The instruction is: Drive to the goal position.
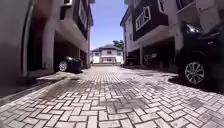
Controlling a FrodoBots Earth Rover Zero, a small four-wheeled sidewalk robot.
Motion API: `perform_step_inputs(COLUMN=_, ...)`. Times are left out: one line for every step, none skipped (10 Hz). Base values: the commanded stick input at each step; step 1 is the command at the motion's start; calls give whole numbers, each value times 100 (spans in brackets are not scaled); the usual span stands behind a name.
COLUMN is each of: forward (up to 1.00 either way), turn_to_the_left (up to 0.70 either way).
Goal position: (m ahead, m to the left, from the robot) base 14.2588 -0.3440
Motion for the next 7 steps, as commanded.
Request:
perform_step_inputs(forward=50, turn_to_the_left=0)
perform_step_inputs(forward=50, turn_to_the_left=0)
perform_step_inputs(forward=50, turn_to_the_left=0)
perform_step_inputs(forward=50, turn_to_the_left=0)
perform_step_inputs(forward=50, turn_to_the_left=0)
perform_step_inputs(forward=50, turn_to_the_left=0)
perform_step_inputs(forward=50, turn_to_the_left=0)
